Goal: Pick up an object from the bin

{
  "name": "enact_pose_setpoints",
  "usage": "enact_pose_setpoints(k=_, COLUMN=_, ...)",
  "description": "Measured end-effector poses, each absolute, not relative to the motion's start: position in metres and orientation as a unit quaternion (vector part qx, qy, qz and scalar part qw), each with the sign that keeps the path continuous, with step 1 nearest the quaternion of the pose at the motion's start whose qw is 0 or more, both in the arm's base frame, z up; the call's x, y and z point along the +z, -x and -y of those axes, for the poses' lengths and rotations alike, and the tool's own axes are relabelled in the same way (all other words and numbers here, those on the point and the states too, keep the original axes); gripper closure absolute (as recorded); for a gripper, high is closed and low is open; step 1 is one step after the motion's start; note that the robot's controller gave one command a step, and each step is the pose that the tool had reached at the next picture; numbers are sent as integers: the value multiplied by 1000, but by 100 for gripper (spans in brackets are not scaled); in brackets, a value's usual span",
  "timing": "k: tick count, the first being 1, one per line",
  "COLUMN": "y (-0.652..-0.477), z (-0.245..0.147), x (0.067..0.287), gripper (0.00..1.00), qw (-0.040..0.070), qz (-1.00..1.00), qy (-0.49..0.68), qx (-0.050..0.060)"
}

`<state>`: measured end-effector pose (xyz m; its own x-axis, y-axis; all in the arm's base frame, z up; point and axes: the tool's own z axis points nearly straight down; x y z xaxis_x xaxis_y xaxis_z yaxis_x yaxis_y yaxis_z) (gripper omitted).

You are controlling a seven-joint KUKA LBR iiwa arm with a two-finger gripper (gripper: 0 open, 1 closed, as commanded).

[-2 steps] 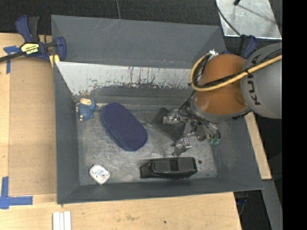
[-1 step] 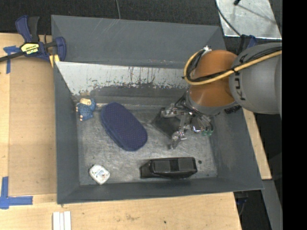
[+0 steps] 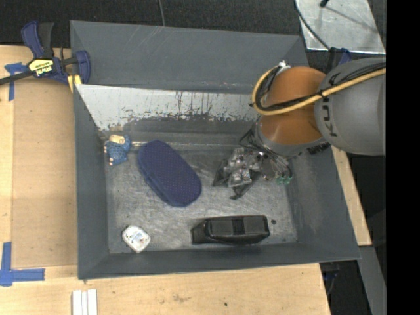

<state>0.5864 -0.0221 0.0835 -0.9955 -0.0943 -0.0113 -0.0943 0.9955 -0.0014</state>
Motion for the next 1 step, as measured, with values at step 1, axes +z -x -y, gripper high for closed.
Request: enact_pose_setpoints(k=1, y=-607, z=46, x=229, gripper=100, qw=5, qz=-977, qy=214, qx=-2)
